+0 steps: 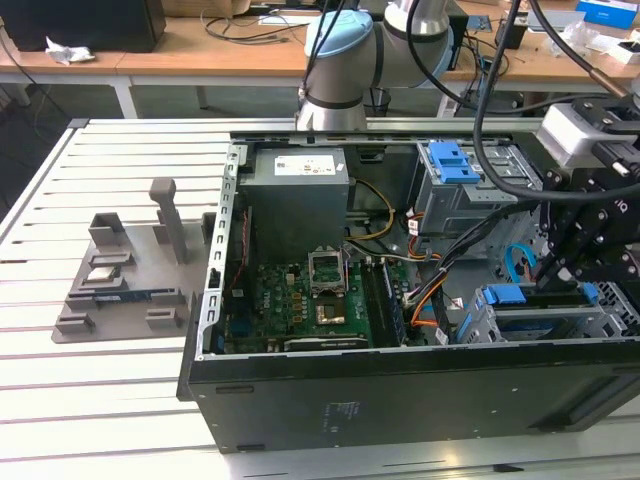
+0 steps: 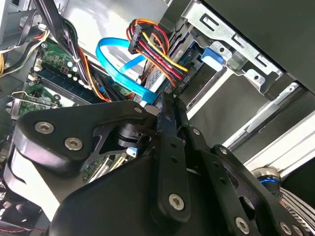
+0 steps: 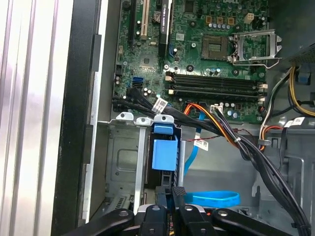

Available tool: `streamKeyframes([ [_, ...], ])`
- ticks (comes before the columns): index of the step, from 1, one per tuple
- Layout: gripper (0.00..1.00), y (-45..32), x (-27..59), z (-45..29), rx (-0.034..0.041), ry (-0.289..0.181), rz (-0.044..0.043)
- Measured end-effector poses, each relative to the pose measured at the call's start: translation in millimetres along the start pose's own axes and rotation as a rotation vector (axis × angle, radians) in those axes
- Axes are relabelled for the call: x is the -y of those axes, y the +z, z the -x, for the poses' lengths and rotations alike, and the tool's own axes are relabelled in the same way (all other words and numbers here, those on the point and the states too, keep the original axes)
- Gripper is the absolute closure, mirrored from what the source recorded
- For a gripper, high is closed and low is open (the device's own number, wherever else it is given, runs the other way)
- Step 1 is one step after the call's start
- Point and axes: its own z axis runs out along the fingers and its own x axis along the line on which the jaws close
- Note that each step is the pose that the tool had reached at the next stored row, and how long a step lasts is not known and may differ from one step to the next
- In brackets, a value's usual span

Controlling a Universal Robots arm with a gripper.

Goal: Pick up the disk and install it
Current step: 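Insert the second disk wire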

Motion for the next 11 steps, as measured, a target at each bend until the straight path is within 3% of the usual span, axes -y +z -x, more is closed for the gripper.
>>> streamKeyframes([
  [9, 0.84, -3.3, 0.8, -0.1, 0.0017, 0.000, -0.0001],
  [10, 0.84, -3.4, 1.1, -0.1, 0.0042, 0.000, -0.0002],
  [11, 0.84, -3.2, 1.2, -0.2, 0.0143, -0.001, -0.0006],
])
